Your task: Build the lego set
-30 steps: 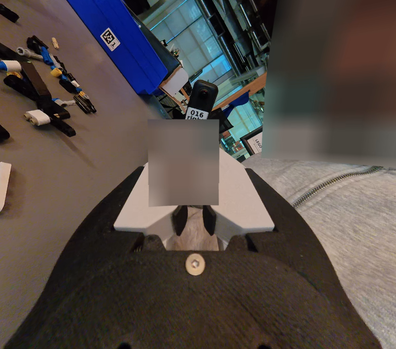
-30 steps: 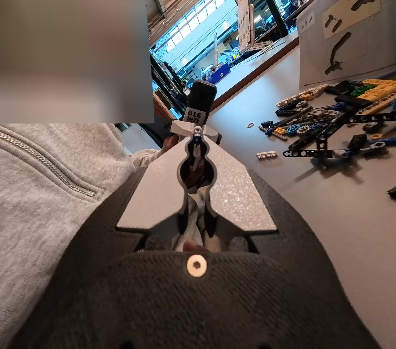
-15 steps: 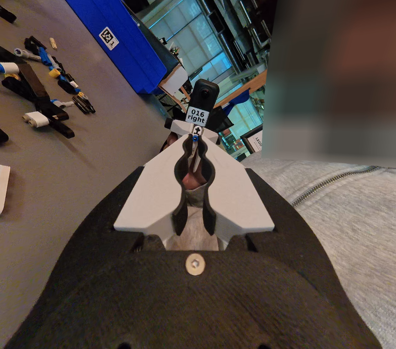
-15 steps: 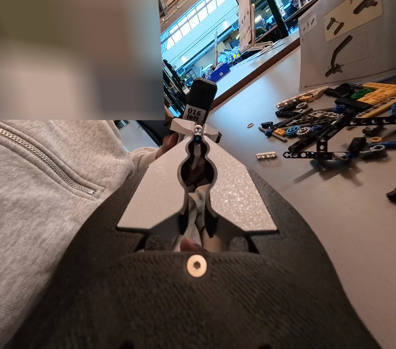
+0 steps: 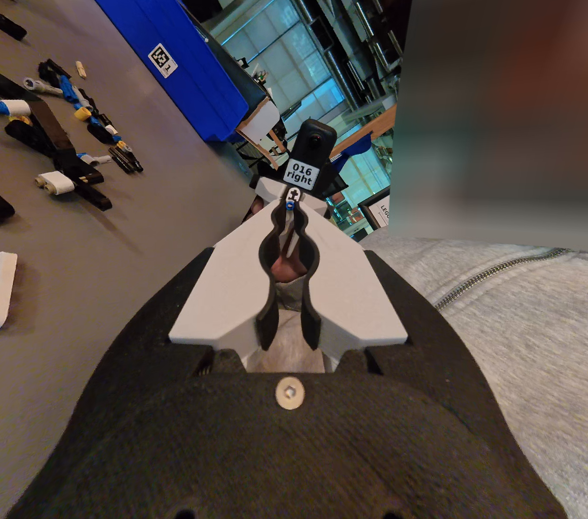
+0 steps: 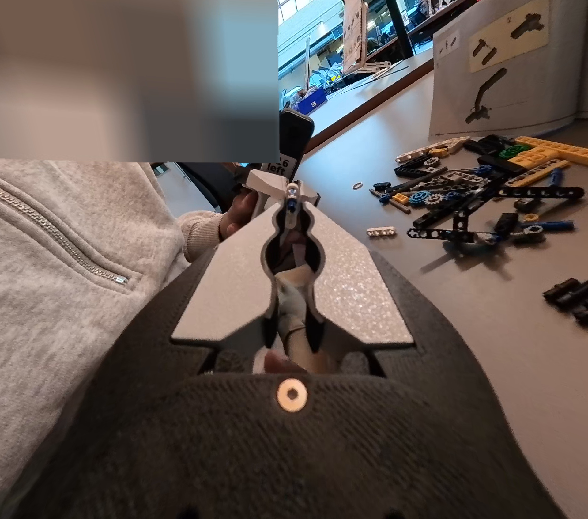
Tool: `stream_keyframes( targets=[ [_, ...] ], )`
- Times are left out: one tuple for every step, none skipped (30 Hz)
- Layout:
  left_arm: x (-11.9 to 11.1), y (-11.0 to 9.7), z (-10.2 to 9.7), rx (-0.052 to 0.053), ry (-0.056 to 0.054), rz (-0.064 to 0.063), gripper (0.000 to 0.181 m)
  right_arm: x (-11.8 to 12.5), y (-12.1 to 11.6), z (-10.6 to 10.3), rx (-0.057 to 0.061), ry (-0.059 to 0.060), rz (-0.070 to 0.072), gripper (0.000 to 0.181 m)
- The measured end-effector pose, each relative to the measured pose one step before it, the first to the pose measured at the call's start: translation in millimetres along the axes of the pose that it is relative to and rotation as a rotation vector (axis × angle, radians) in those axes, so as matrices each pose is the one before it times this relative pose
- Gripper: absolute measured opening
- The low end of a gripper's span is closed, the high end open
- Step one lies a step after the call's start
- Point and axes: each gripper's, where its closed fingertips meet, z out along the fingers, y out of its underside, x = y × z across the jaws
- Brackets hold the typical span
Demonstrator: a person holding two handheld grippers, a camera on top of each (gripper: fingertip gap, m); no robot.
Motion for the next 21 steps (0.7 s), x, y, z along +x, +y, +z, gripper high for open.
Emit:
stream_keyframes(
  targets=[
    [0.24,0.19,0.39,-0.0004,-0.0012,0.0031,0.002,-0.19,-0.38,-0.49,0.0001,-0.0006,-0.0049,0.004],
    [-0.03,0.13,0.28,-0.0002,-0.0005,0.0011,0.002,-0.53,-0.36,-0.41,0.0017,-0.0025,-0.0016,0.004],
    [-0.11,0.16,0.23,-0.0007,0.0008,-0.0022,0.002,-0.38,-0.23,-0.21,0.0009,-0.0027,0.0018,0.003],
    [-0.12,-0.11,-0.08,0.0005,0.0014,-0.0025,0.002,0.14,-0.13,-0.04,0.0015,0.0028,0.0013,0.002],
    [-0.08,-0.25,-0.25,0.0007,0.0011,-0.0024,0.002,0.08,0.24,0.23,-0.0008,0.0036,-0.0041,0.002],
    [-0.04,0.04,-0.22,-0.0002,-0.0001,-0.0007,0.002,0.03,0.21,0.18,-0.0018,0.0029,-0.0064,0.002],
    [0.05,0.18,-0.16,-0.0005,0.0003,-0.0005,0.002,-0.19,0.28,0.15,-0.0018,-0.0013,-0.0024,0.002],
    [0.09,0.21,-0.10,-0.0011,0.0004,-0.0016,0.002,-0.20,0.23,0.00,-0.0006,-0.0042,0.0022,0.002],
    [0.34,0.27,0.08,-0.0016,0.0019,-0.0013,0.002,-0.62,0.25,0.05,0.0004,-0.0068,0.0046,0.002],
    [0.25,0.45,0.22,-0.0024,0.0008,-0.0002,0.002,-0.35,0.53,0.14,-0.0011,-0.0052,0.0055,0.003],
    [-0.23,-0.05,-0.08,0.0002,-0.0014,0.0006,0.002,0.06,0.22,-0.03,-0.0005,0.0012,0.0061,0.002],
    [-0.22,0.31,0.03,-0.0023,0.0001,-0.0008,0.002,0.08,0.62,-0.04,-0.0072,0.0046,0.0047,0.002],
    [-0.25,0.49,-0.02,-0.0026,0.0002,-0.0005,0.002,0.12,0.57,-0.18,-0.0100,0.0073,-0.0048,0.002],
    [-0.42,0.14,0.09,0.0009,-0.0016,0.0000,0.002,0.35,0.35,-0.21,-0.0088,0.0111,-0.0105,0.002],
    [0.46,-0.04,0.16,0.0021,0.0050,-0.0044,0.002,-0.19,-0.25,-0.18,-0.0055,0.0081,-0.0092,0.002],
    [1.07,-0.50,0.33,0.0048,0.0101,-0.0090,0.002,-0.75,-1.34,-0.22,0.0003,0.0060,-0.0110,0.002],
    [0.93,-0.83,0.42,0.0072,0.0068,-0.0064,0.002,-0.44,-1.46,-0.04,0.0051,0.0080,-0.0142,0.002],
    [0.43,-0.74,0.34,0.0052,0.0039,-0.0035,0.002,-0.02,-1.21,-0.16,0.0065,0.0075,-0.0133,0.002],
    [-0.11,-0.39,0.23,0.0016,-0.0006,-0.0033,0.002,0.34,-0.61,-0.07,0.0045,0.0056,-0.0069,0.002],
    [-0.24,0.05,0.02,-0.0017,-0.0015,-0.0001,0.002,0.30,-0.24,-0.03,0.0040,0.0019,-0.0036,0.002],
    [0.60,0.39,-0.21,-0.0054,0.0046,-0.0014,0.002,-0.55,-0.35,0.08,0.0073,-0.0035,-0.0056,0.002]
  ],
)
